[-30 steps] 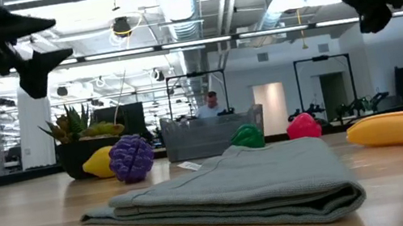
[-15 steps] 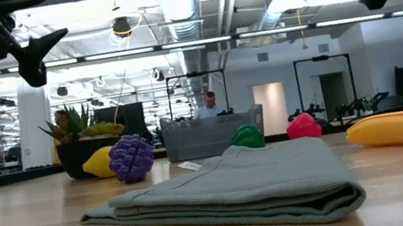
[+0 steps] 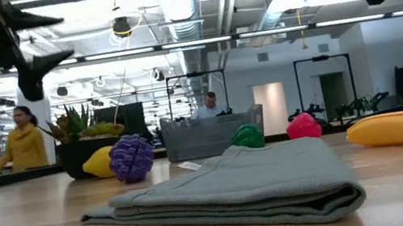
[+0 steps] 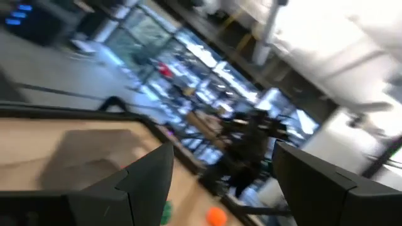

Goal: Pick and placing Produce into tupperware
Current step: Put the grapes into the black bin

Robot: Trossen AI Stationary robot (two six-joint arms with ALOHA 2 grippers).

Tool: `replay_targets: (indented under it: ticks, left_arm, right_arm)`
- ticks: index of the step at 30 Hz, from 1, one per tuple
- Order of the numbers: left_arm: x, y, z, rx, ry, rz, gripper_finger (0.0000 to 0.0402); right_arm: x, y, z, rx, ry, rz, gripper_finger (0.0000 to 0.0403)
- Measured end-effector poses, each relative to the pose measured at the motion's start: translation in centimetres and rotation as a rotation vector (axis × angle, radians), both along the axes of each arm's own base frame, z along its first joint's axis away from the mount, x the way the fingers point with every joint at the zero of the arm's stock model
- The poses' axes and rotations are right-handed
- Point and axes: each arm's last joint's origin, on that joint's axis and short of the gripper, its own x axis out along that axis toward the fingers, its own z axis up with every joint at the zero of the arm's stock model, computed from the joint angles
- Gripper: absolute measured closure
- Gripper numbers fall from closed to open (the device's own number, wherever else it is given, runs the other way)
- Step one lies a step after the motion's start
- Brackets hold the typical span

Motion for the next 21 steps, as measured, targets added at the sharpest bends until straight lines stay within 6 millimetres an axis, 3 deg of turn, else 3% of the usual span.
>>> replay_targets:
  ticks: [6,13,21]
  left_arm:
    - [0.2,0.1,-1.1,-0.108,0.074,0.027,0.0143]
    - [0.1,0.2,-1.3,-0.091,0.110,0.057,0.0143]
    - [0.1,-0.4,0.2,-0.037,-0.037,-0.165,0.0143]
  right_arm:
    - [0.3,0.0,-0.3,0.012,0.046,0.009,0.0221]
    - [0.7,-0.1,-0.9,0.058,0.119,-0.001,0.0221]
    - [0.6,0.0,-0.9,0.134,0.106,0.070,0.0221]
